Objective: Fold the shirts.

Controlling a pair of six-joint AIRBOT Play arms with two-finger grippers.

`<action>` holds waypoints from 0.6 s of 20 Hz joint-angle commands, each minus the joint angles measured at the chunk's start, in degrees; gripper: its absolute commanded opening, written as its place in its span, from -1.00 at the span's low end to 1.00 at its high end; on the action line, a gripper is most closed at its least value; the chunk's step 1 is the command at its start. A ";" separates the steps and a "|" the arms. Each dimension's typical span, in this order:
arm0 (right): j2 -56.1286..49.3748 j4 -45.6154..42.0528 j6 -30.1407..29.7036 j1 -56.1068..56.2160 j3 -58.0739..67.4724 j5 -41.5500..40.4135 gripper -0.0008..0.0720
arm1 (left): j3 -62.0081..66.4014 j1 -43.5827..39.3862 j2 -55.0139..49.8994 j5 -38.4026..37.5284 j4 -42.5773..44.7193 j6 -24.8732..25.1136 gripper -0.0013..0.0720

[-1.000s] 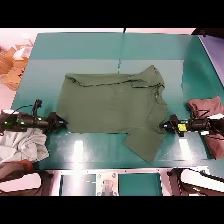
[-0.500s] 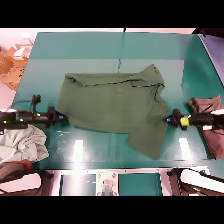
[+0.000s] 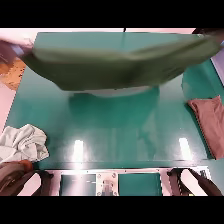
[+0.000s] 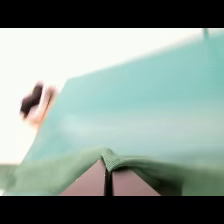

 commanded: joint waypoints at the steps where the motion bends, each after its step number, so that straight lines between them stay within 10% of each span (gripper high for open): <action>1: 7.26 1.55 0.15 -0.02 16.09 -11.50 -0.94 | 23.39 0.02 5.25 0.20 0.66 -5.64 -0.91; 5: 11.19 -0.15 0.20 0.00 21.92 -17.46 -0.94 | 40.11 0.00 5.51 0.57 9.62 -12.50 -0.91; 12: 11.61 -5.73 6.23 0.02 14.58 -9.90 -0.94 | 30.34 0.00 3.50 -2.58 15.39 -11.17 -0.91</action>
